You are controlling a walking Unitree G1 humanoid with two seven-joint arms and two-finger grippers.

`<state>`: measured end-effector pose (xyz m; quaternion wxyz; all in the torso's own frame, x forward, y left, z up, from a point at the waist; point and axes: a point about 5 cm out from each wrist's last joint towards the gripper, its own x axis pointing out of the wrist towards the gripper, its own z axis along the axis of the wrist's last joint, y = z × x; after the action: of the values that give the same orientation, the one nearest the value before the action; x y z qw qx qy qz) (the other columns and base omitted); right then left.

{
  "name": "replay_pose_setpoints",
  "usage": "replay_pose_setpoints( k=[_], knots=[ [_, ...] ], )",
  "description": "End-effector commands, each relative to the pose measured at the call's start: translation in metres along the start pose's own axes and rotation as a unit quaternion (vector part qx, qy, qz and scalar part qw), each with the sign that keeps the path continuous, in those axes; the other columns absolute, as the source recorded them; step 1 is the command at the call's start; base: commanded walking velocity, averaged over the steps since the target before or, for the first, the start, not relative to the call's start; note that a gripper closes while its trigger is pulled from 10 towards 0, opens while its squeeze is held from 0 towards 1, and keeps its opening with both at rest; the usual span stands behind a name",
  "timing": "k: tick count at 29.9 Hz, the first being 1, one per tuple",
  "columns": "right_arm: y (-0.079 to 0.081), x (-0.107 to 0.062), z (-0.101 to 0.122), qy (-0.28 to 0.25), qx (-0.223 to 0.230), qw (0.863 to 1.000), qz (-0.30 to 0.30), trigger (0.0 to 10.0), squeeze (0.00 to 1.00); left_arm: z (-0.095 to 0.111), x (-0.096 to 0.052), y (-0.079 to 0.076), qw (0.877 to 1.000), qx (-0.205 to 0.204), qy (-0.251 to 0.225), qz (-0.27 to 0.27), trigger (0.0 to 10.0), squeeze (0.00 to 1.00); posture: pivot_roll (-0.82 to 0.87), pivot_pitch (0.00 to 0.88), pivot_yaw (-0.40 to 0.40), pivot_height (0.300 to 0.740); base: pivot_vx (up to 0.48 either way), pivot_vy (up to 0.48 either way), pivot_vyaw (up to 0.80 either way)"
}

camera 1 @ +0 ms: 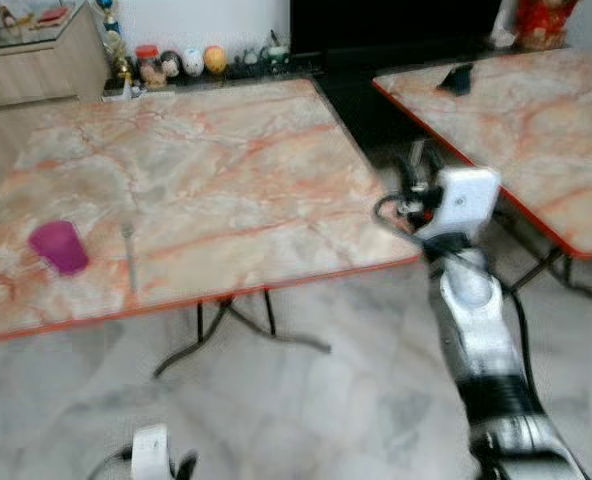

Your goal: Setting the table

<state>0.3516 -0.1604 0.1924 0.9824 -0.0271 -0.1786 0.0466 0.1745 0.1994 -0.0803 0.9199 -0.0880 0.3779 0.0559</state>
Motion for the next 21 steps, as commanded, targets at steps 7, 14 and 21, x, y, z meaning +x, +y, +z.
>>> replay_pose_setpoints(
  k=[7, 14, 21],
  knots=[
    [0.0104, 0.0039, 0.0052, -0.011, 0.015, 1.000, 0.013, 10.0, 0.00, -0.0016, -0.0020, 0.0062, 1.000, 0.007, 0.001, 0.009, 10.0, 0.00, -0.07, 0.000, 0.024, 0.740, 0.000, 0.303, 0.10],
    [0.0099, 0.0043, 0.0053, -0.010, 0.015, 1.000, 0.012, 10.0, 0.00, 0.0012, -0.0006, 0.0040, 1.000, 0.007, -0.004, 0.008, 10.0, 0.00, -0.06, 0.000, 0.021, 0.740, 0.000, 0.303, 0.00],
    [0.0103, 0.0049, 0.0055, -0.011, 0.012, 1.000, 0.014, 10.0, 0.00, 0.0035, 0.0002, 0.0035, 1.000, 0.007, -0.007, 0.008, 10.0, 0.00, -0.06, 0.000, 0.022, 0.740, 0.000, 0.302, 0.00]
  ],
)
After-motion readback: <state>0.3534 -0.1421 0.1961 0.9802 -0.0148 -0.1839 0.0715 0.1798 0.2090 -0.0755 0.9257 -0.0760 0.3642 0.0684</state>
